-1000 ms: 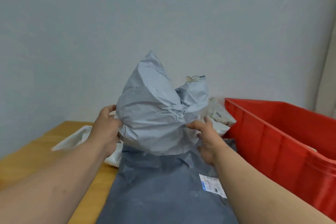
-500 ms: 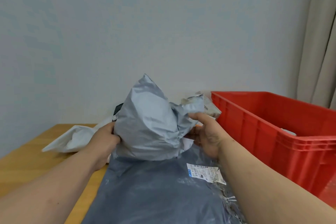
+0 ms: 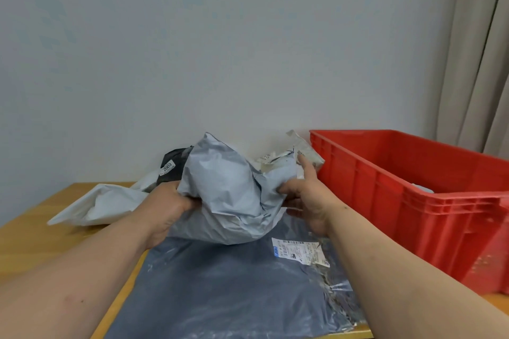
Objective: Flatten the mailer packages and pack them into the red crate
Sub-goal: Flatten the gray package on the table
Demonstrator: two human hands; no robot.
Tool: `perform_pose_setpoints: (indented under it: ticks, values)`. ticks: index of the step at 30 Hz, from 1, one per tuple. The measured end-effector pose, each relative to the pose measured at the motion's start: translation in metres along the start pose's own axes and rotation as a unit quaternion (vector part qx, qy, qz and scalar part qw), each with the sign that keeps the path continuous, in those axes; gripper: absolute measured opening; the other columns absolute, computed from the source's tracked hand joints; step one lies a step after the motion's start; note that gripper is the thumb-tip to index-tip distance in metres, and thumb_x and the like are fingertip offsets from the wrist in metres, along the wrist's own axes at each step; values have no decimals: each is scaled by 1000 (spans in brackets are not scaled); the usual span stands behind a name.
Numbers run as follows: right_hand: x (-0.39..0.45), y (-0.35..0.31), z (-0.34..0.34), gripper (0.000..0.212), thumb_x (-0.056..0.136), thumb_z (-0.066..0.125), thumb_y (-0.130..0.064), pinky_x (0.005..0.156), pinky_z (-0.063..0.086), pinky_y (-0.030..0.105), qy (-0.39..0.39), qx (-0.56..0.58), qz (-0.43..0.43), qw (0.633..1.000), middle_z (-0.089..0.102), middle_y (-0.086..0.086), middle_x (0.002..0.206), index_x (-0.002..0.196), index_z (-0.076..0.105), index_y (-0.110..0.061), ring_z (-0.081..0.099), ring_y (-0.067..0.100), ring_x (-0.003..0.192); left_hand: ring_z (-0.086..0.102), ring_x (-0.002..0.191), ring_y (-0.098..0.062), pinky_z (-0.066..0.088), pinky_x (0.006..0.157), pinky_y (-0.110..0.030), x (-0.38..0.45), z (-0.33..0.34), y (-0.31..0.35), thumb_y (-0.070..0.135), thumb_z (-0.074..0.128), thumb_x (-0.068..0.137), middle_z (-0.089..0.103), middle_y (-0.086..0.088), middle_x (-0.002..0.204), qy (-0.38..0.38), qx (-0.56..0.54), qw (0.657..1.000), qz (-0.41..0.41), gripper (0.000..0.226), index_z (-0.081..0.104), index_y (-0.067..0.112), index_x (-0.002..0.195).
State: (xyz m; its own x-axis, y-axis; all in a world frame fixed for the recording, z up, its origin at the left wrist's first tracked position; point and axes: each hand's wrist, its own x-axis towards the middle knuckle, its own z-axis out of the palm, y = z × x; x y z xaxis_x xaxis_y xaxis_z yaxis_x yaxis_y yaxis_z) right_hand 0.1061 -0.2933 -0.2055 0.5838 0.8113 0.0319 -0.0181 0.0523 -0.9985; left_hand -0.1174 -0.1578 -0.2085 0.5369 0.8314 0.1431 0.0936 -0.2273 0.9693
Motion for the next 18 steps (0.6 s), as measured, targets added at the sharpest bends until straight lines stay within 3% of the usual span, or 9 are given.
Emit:
perform_pose_setpoints:
  ticks: [2, 5, 8, 10, 12, 14, 16, 18]
  values:
    - [-4, -1, -2, 55, 80, 57, 4, 73, 44, 35, -29, -36, 6, 999, 62, 9, 89, 122, 54, -33, 55, 21, 77, 66, 97, -38, 50, 92, -51, 0, 4, 0, -6, 63, 77, 74, -17, 90, 13, 24, 1000, 4, 17, 70, 1, 90]
    - [-11, 1, -6, 33, 82, 52, 2, 76, 43, 36, -36, -50, 29, 998, 64, 11, 88, 110, 60, -14, 61, 21, 73, 65, 91, -34, 52, 83, -44, 1, 6, -3, -10, 53, 83, 74, -13, 85, 36, 70, 996, 27, 24, 70, 8, 82]
    - [-13, 6, -17, 28, 84, 44, -9, 80, 42, 39, 11, 67, 47, 997, 63, 13, 90, 106, 60, -13, 64, 26, 76, 66, 93, -33, 53, 86, -50, 1, -2, -5, -5, 52, 86, 72, -11, 90, 74, 87, 993, 39, 25, 66, 16, 88]
    - [-14, 6, -28, 28, 87, 40, -22, 77, 42, 38, 30, 141, 68, 987, 65, 14, 96, 106, 60, -14, 64, 30, 82, 64, 92, -28, 54, 80, -44, -1, -7, -6, -3, 50, 88, 69, -9, 93, 98, 80, 991, 43, 26, 62, 19, 90]
    - [-15, 8, -36, 33, 87, 45, -42, 65, 42, 32, 22, 132, 86, 987, 69, 10, 93, 94, 65, -17, 62, 26, 76, 61, 91, -20, 49, 72, -35, -6, -11, -10, -2, 47, 91, 67, -6, 98, 104, 72, 991, 41, 25, 61, 19, 93]
    - [-22, 16, -37, 35, 86, 56, -50, 59, 40, 29, -2, 51, 110, 993, 67, 2, 71, 73, 65, -18, 58, 18, 62, 60, 96, -17, 47, 77, -32, -12, -16, -18, 3, 48, 96, 68, -2, 106, 87, 63, 994, 31, 24, 64, 20, 101]
    - [-29, 30, -35, 14, 83, 68, -27, 61, 41, 28, -25, -56, 126, 990, 62, -3, 64, 72, 61, -21, 55, 13, 59, 62, 95, -15, 47, 78, -31, -21, -20, -25, 15, 53, 97, 71, 2, 104, 50, -17, 998, -35, 19, 68, 23, 105]
    - [-33, 44, -32, 23, 81, 66, -2, 61, 44, 28, -31, -100, 124, 987, 62, 0, 73, 81, 56, -23, 55, 15, 66, 63, 87, -19, 49, 73, -33, -29, -25, -32, 22, 55, 97, 71, 2, 100, 21, -76, 989, -127, 16, 69, 26, 104]
